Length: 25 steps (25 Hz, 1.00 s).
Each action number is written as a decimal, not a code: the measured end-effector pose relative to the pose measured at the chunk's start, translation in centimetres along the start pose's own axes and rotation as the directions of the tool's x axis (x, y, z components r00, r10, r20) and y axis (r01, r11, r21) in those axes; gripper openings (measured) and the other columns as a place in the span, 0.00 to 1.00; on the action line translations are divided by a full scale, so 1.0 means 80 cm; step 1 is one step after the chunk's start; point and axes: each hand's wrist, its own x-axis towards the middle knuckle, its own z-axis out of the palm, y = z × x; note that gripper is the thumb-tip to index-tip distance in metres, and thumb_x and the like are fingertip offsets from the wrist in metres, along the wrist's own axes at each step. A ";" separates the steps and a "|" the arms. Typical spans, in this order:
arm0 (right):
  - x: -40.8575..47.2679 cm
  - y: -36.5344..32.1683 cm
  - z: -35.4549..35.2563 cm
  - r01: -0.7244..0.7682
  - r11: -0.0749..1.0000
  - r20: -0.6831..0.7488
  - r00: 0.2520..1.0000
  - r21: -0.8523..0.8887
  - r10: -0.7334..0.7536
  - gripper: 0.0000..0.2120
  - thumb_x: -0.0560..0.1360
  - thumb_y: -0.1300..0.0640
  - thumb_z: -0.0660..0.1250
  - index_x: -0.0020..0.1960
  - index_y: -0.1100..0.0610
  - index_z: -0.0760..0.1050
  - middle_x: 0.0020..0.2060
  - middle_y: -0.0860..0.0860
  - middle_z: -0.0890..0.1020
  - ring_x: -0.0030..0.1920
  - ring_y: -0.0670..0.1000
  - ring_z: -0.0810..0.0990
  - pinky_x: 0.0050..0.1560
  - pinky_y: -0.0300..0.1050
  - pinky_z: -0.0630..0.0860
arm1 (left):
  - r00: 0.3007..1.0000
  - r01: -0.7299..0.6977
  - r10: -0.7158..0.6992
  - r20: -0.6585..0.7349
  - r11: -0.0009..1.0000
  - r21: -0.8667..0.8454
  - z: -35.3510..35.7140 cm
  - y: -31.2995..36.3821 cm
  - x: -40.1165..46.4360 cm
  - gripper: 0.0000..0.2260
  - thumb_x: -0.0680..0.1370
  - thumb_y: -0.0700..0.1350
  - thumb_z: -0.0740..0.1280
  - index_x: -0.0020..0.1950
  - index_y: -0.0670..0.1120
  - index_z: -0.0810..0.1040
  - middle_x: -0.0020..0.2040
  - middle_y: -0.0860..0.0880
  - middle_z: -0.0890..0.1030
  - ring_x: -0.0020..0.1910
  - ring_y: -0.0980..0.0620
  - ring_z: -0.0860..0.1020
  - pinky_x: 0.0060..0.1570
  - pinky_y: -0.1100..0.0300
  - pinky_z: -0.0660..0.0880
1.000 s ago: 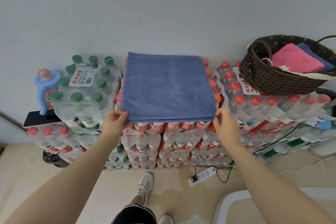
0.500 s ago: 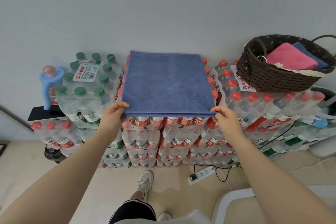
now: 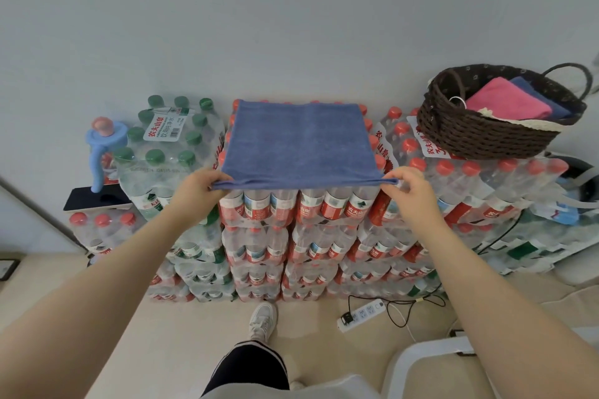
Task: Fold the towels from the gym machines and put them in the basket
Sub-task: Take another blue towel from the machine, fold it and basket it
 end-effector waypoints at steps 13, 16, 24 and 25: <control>0.198 -0.063 0.029 -0.079 0.921 -0.075 0.990 0.382 0.116 0.10 0.79 0.61 0.58 0.41 0.50 0.71 0.39 0.49 0.77 0.40 0.48 0.76 0.42 0.44 0.72 | 0.947 0.181 -0.318 -0.056 0.665 -0.725 -0.030 0.049 0.186 0.13 0.78 0.39 0.58 0.36 0.48 0.75 0.34 0.52 0.77 0.35 0.57 0.73 0.36 0.63 0.69; 0.249 -0.051 0.054 -0.205 0.937 -0.074 0.969 0.284 0.234 0.13 0.78 0.61 0.57 0.36 0.51 0.66 0.35 0.49 0.72 0.38 0.50 0.71 0.38 0.44 0.67 | 0.904 0.332 -0.424 0.050 0.624 -0.707 -0.020 0.043 0.244 0.09 0.75 0.40 0.60 0.35 0.46 0.72 0.35 0.48 0.72 0.35 0.52 0.69 0.34 0.59 0.64; 0.298 -0.038 0.083 -0.274 0.932 -0.130 0.960 -0.236 0.249 0.11 0.78 0.61 0.55 0.56 0.63 0.73 0.53 0.61 0.78 0.54 0.61 0.76 0.47 0.45 0.67 | 0.928 0.367 -0.372 0.023 0.903 -0.224 0.007 0.015 0.303 0.14 0.77 0.39 0.52 0.51 0.38 0.76 0.52 0.37 0.78 0.47 0.43 0.72 0.47 0.53 0.67; 0.301 -0.040 0.085 -0.260 0.914 -0.132 0.964 -0.310 0.229 0.12 0.79 0.60 0.55 0.57 0.64 0.72 0.53 0.63 0.78 0.54 0.63 0.76 0.46 0.47 0.68 | 0.937 0.342 -0.349 -0.002 0.920 -0.189 0.007 0.017 0.305 0.14 0.78 0.39 0.52 0.54 0.37 0.75 0.55 0.36 0.77 0.51 0.41 0.73 0.51 0.53 0.67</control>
